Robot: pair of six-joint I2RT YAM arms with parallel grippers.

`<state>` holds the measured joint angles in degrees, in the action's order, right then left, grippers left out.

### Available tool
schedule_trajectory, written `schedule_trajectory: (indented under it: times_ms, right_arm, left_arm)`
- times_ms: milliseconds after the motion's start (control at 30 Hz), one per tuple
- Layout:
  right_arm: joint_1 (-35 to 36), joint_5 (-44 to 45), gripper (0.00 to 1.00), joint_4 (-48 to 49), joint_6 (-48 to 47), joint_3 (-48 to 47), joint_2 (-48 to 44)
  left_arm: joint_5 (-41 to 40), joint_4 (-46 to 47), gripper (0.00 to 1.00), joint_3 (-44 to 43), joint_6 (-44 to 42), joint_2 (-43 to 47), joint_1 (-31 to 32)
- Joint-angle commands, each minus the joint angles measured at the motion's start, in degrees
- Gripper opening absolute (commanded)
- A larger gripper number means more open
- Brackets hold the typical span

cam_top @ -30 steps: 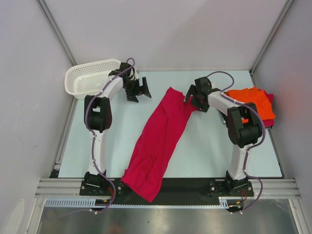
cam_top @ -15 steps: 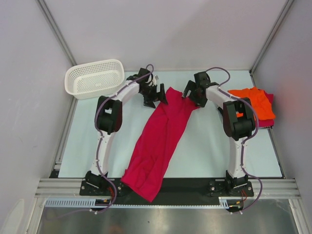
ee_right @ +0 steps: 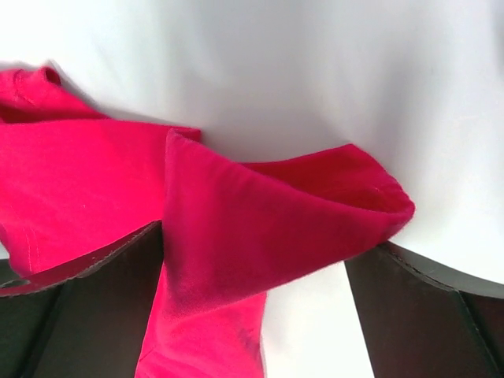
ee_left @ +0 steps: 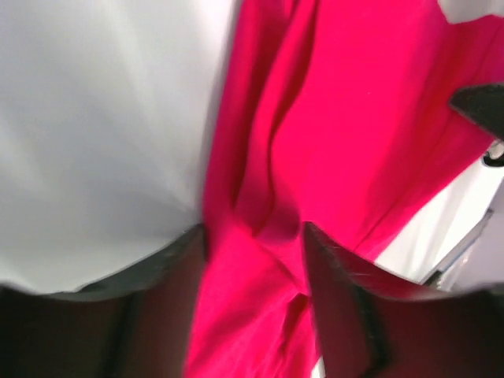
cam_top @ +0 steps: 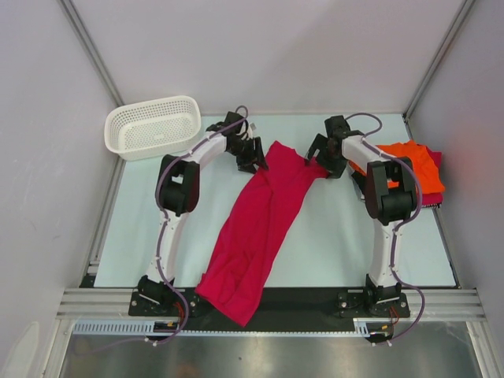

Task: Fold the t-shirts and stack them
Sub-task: Rotate the tshirt 90 degrees

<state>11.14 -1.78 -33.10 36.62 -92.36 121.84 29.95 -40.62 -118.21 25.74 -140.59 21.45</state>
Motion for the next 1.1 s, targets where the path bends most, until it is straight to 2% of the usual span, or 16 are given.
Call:
schedule_trajectory:
  times_ms: [0, 33, 100, 133, 167, 200, 333, 533, 767, 933, 1067]
  right_arm:
    - [-0.3, -2.2, 0.96, -1.5, -1.1, -3.3, 5.4]
    - [-0.4, -3.1, 0.86, -1.2, -1.5, -4.6, 6.3]
    - [-0.5, -6.2, 0.71, 1.5, -1.8, -5.4, 8.5]
    - [-0.7, -7.3, 0.52, 2.3, -1.8, -5.7, 9.3]
    - [-0.8, -8.5, 0.46, 3.6, -1.6, -7.0, 10.8]
    - [-1.0, -10.3, 0.39, 3.8, -1.6, -7.9, 11.9]
    - [-1.5, -13.0, 0.23, 3.5, -2.4, -15.1, 16.1]
    - [-1.5, -14.1, 0.2, 0.2, -6.5, -29.5, 21.9]
    - [-1.6, -17.0, 0.21, 6.8, -7.1, -41.1, 28.1]
    - [-2.5, -16.4, 0.21, 14.6, -2.8, -47.0, 32.3]
    - [-3.7, -15.3, 0.24, 20.3, 0.7, -47.9, 34.1]
  left_arm:
    - [-3.8, -0.1, 0.52, 0.2, -0.5, -4.9, 0.1]
    - [-3.9, 0.0, 0.4, 0.2, -0.6, -5.2, 0.0]
    - [-3.5, 0.6, 0.27, 0.3, -0.2, -5.3, 0.1]
    - [-3.8, 0.8, 0.09, 0.4, 0.1, -5.2, 0.1]
    - [-3.9, 1.1, 0.0, 0.4, 0.5, -5.2, 0.1]
    - [-4.0, 1.2, 0.0, -0.1, 1.1, -5.4, -0.1]
    - [-4.9, 1.3, 0.0, -0.4, 2.9, -5.0, -0.4]
    - [-8.5, 4.2, 0.0, 2.5, 7.0, -1.5, -1.6]
    - [-14.7, 6.5, 0.0, 3.9, 10.5, 1.9, -4.0]
    - [-16.9, 7.2, 0.0, 2.1, 12.6, 1.7, -6.5]
    - [-19.2, 7.3, 0.0, -1.1, 14.3, 0.9, -8.1]
